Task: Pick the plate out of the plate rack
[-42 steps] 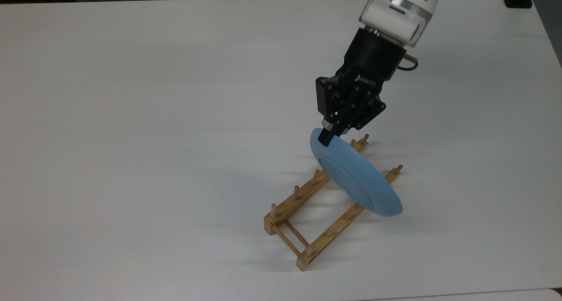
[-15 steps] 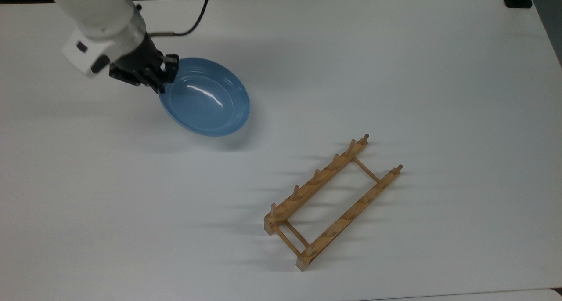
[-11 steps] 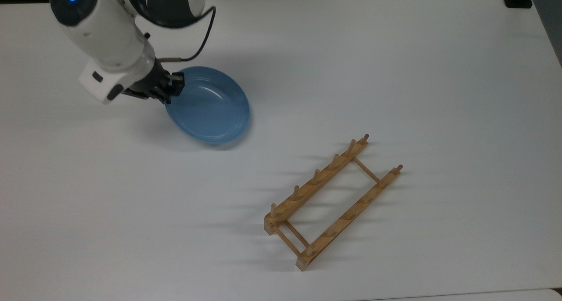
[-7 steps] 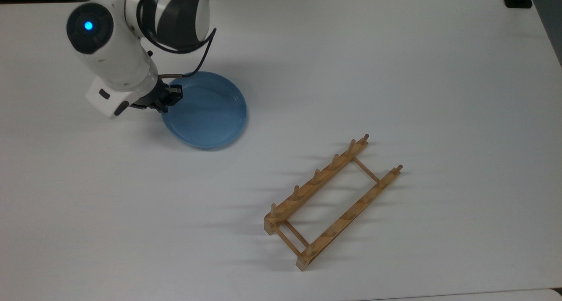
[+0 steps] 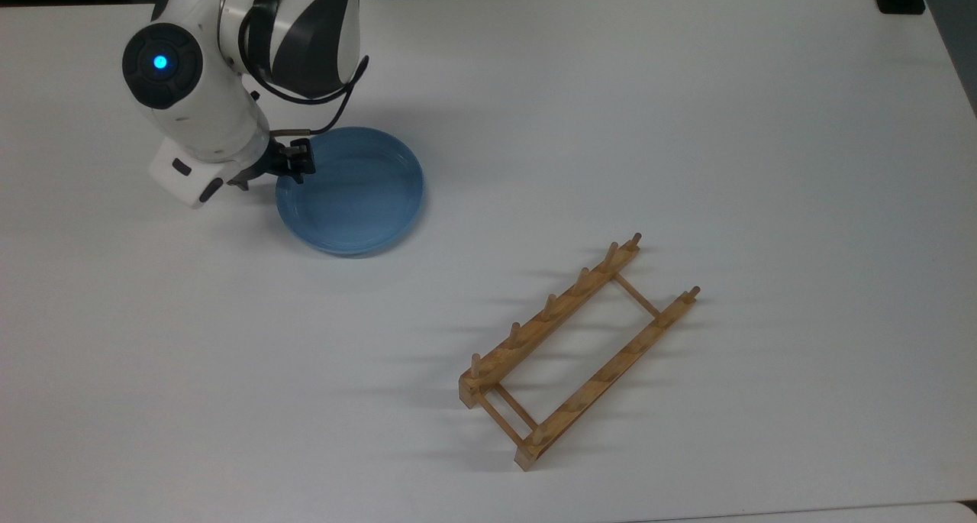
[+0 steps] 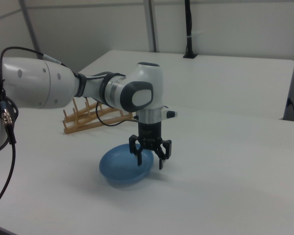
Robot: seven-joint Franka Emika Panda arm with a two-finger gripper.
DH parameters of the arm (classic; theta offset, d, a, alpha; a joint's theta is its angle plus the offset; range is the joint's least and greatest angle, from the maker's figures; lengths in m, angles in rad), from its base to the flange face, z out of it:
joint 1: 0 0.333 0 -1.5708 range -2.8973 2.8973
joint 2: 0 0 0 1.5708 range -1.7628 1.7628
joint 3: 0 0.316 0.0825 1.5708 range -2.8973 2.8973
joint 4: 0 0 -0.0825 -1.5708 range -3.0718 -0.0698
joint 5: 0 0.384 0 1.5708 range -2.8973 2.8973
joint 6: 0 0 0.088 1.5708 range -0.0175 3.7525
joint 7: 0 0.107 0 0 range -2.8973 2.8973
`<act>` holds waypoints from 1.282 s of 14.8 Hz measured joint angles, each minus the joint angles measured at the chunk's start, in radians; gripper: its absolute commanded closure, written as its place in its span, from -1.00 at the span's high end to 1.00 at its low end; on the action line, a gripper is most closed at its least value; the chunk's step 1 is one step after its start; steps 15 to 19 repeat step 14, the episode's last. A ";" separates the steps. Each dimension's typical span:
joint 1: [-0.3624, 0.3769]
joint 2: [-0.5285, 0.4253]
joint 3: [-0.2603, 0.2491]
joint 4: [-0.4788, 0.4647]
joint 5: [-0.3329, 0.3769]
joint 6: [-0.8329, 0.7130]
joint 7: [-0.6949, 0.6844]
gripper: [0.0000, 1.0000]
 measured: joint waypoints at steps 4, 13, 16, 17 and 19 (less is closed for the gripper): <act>0.032 -0.079 0.000 0.016 0.000 0.003 0.064 1.00; 0.199 -0.428 0.015 0.003 -0.015 -0.253 0.324 1.00; 0.198 -0.427 0.015 0.000 -0.016 -0.253 0.363 1.00; 0.198 -0.427 0.015 0.000 -0.016 -0.253 0.363 1.00; 0.198 -0.427 0.015 0.000 -0.016 -0.253 0.363 1.00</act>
